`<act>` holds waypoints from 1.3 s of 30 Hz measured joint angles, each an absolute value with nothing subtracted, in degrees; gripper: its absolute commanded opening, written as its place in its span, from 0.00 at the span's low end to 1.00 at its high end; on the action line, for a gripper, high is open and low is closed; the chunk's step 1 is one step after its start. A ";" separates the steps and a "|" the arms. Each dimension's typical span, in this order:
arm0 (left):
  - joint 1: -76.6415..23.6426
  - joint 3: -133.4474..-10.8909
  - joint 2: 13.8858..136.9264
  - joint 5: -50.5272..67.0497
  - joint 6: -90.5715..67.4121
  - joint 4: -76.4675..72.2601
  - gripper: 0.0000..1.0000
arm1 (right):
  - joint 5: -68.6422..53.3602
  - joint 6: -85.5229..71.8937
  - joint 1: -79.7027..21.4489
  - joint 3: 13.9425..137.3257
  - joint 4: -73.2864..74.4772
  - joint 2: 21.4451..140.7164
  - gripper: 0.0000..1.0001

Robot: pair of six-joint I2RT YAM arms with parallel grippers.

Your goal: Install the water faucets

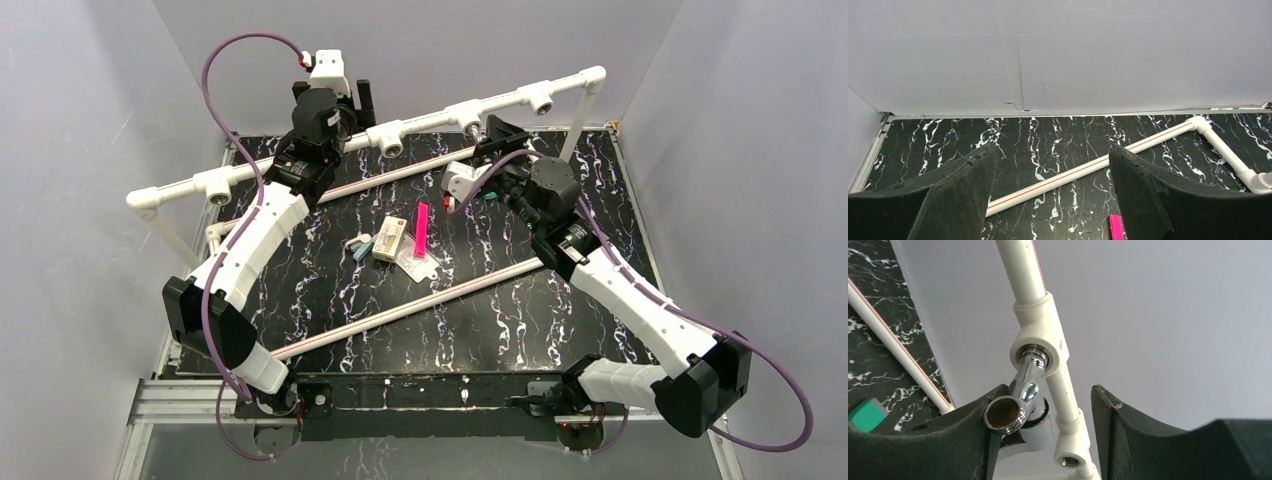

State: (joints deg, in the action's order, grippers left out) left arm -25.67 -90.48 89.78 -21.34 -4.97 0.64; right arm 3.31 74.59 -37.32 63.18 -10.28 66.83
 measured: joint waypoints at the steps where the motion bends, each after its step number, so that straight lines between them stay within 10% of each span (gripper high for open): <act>1: -25.67 -90.48 89.78 -21.34 -4.97 0.64 0.79 | 3.99 75.55 -37.39 63.16 -11.11 67.20 0.66; 8: -25.67 -90.56 89.84 -21.37 -4.89 0.54 0.79 | 6.70 78.50 -37.89 62.94 -13.45 69.12 0.50; 17: -25.67 -90.70 89.95 -21.37 -4.80 0.54 0.79 | 7.75 78.91 -38.30 62.92 -15.18 71.53 0.02; 39: -26.06 -90.91 89.91 -20.21 -4.58 1.63 0.79 | 10.92 31.73 -38.20 63.18 -17.43 70.08 0.01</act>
State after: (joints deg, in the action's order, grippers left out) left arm -26.06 -90.91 89.91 -20.21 -4.58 1.63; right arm 10.92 31.73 -38.20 63.18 -17.43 70.08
